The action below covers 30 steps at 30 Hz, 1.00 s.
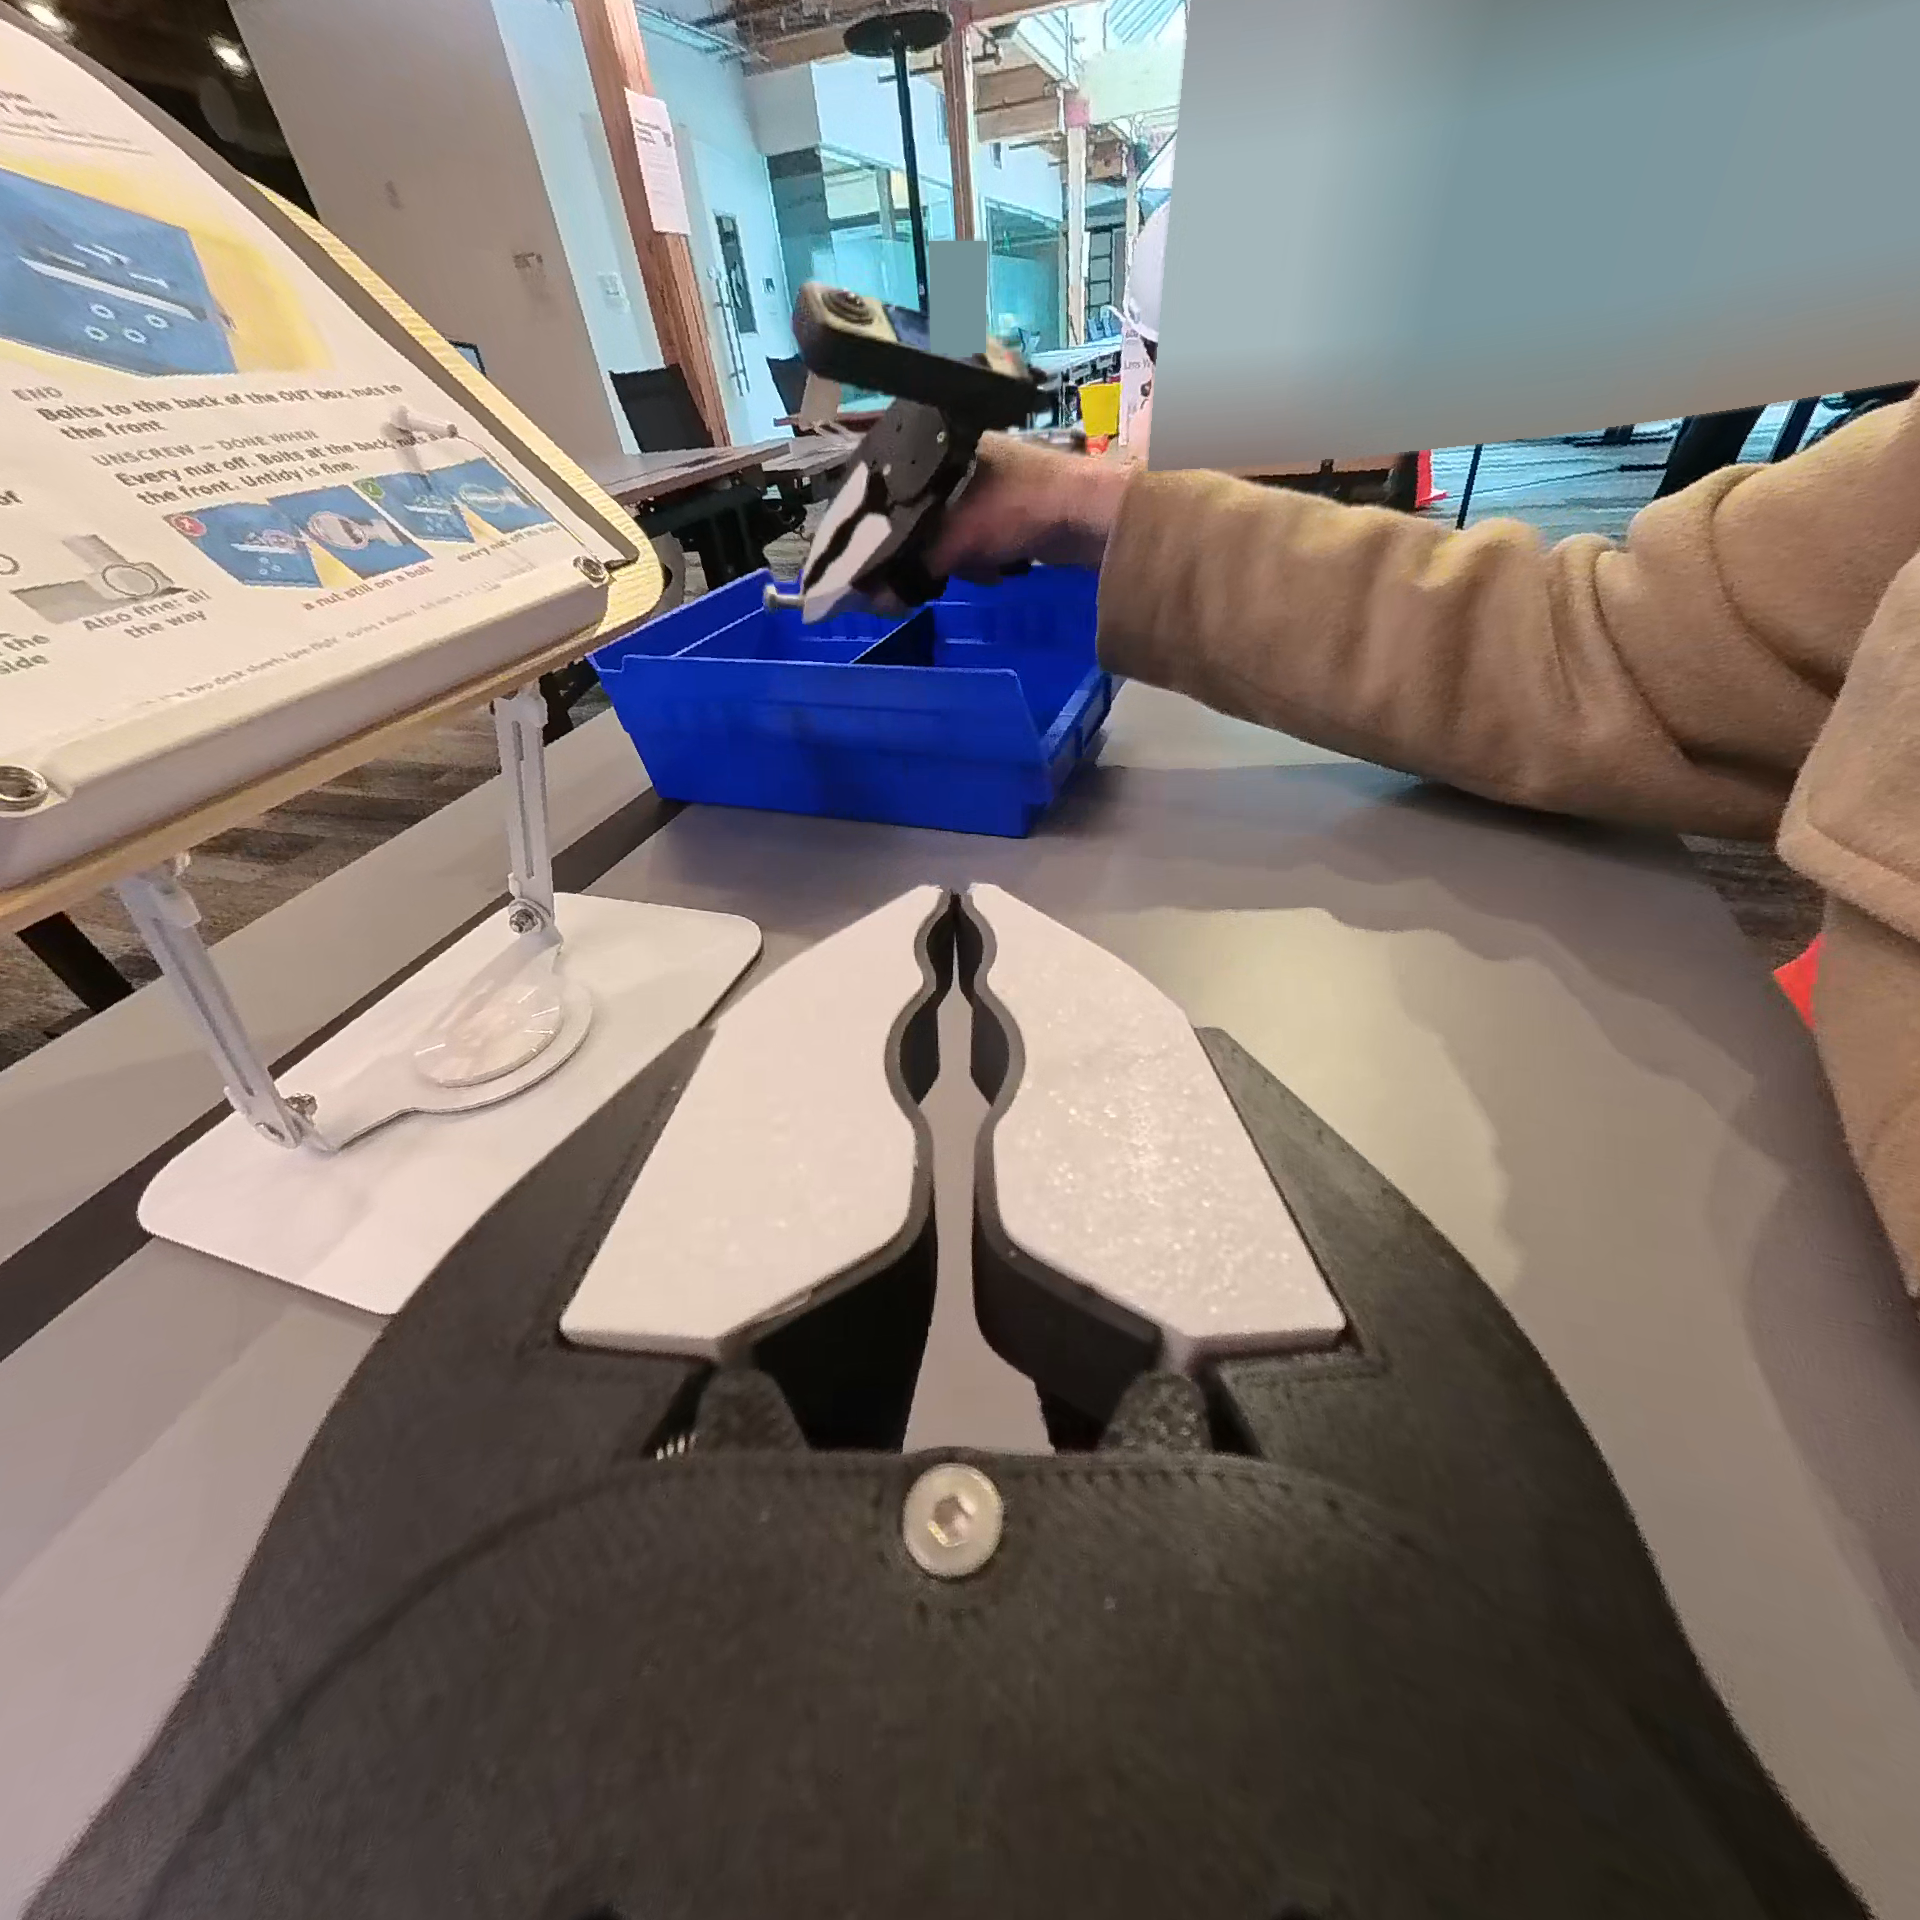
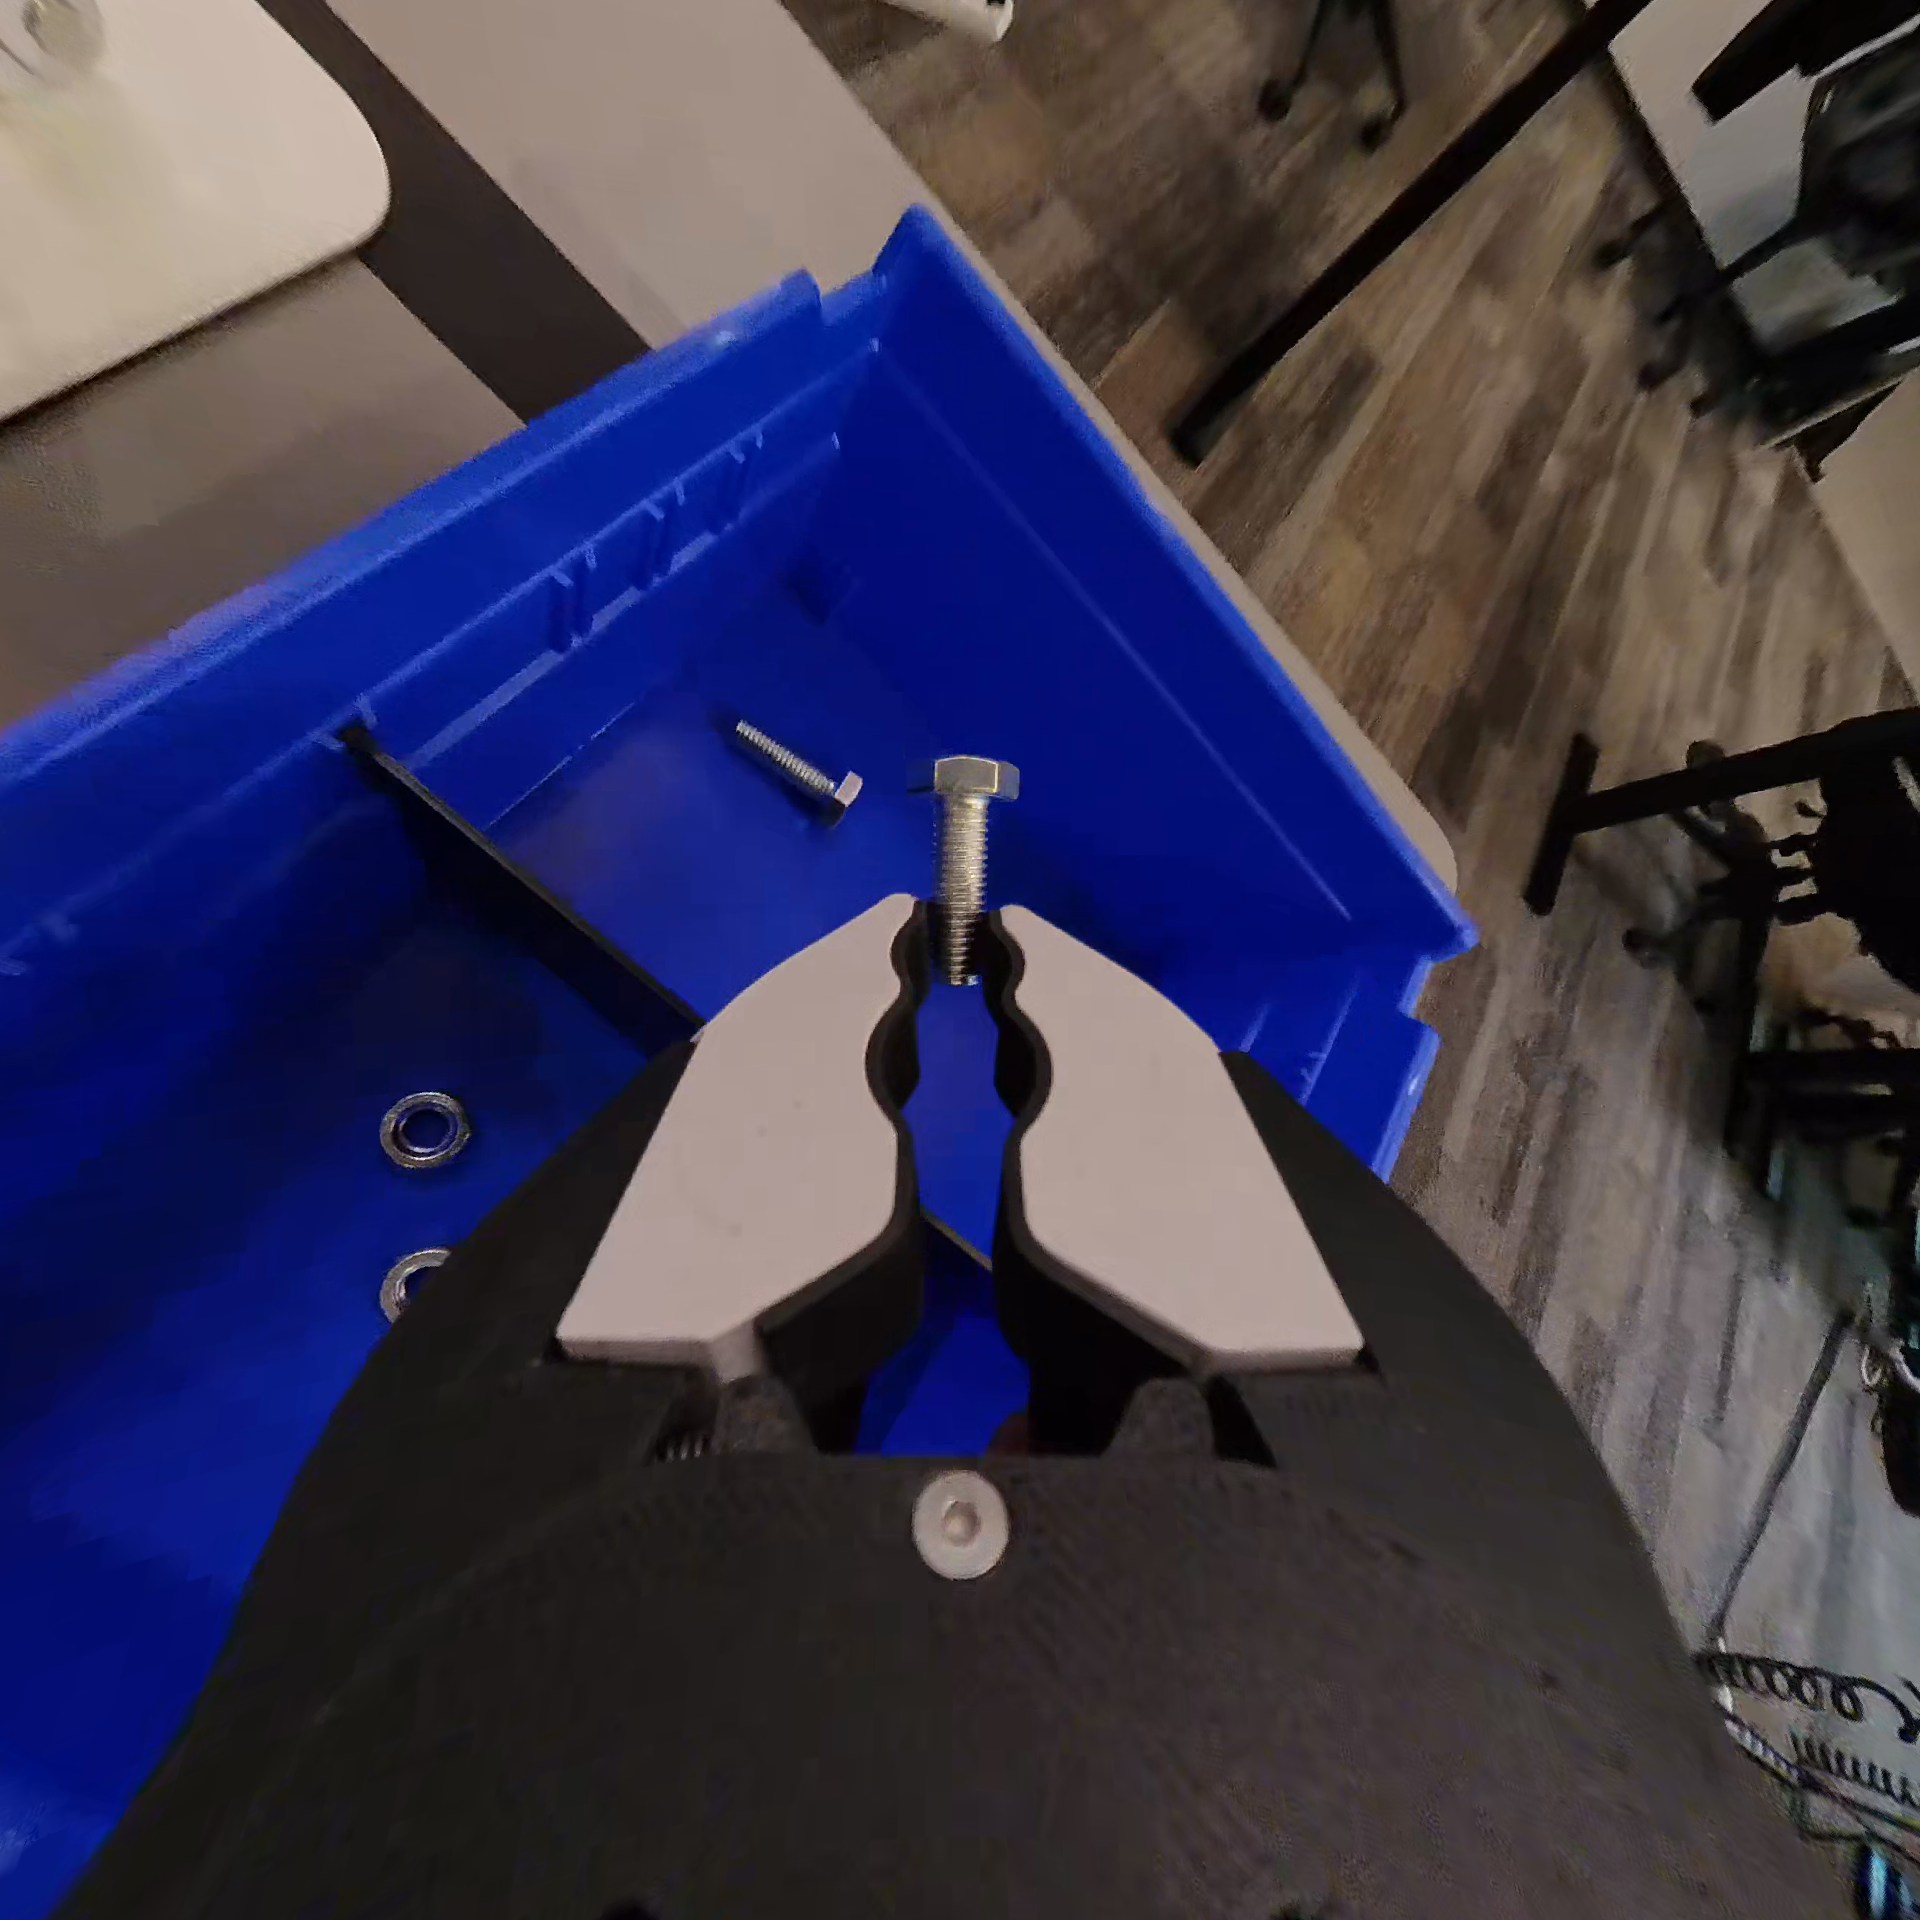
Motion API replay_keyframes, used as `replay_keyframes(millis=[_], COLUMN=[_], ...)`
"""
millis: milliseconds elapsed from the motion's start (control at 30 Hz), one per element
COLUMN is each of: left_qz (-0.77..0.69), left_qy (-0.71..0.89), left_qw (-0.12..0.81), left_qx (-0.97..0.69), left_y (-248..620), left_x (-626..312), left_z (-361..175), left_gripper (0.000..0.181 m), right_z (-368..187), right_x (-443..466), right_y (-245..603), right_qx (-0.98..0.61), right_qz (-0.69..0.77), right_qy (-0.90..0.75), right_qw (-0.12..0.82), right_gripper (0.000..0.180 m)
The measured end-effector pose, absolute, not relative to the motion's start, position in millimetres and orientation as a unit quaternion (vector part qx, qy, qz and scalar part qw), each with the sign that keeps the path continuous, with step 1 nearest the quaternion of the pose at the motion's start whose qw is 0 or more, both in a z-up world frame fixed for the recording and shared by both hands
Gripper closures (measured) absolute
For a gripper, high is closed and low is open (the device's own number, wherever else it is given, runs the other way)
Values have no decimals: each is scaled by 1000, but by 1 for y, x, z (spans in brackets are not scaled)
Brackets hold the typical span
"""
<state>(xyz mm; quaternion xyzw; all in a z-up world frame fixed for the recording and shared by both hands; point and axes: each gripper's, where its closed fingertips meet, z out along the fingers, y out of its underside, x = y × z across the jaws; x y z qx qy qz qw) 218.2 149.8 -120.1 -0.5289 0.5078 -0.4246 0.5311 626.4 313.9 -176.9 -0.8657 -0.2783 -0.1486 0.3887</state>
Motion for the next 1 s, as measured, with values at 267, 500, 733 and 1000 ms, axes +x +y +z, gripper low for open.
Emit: replay_keyframes(millis=[267,500,733,1000], left_qz=[-429,-420,-342,-126], left_qy=[508,495,483,470], left_qw=[521,536,590,598], left_qx=[-535,-540,-550,-637], left_y=[149,156,176,235], left_x=[222,216,178,43], left_z=[-125,-120,-96,-89], left_gripper=[181,179,177,174], right_z=[-194,-152,-93,-54], right_x=[627,622,585,541], right_y=[320,321,307,286], right_qx=[-880,-849,-801,-761], right_qz=[-135,-156,-159,-147], right_qy=[-259,-240,-260,-299], right_qw=[375,445,515,556], right_gripper=[160,163,169,172])
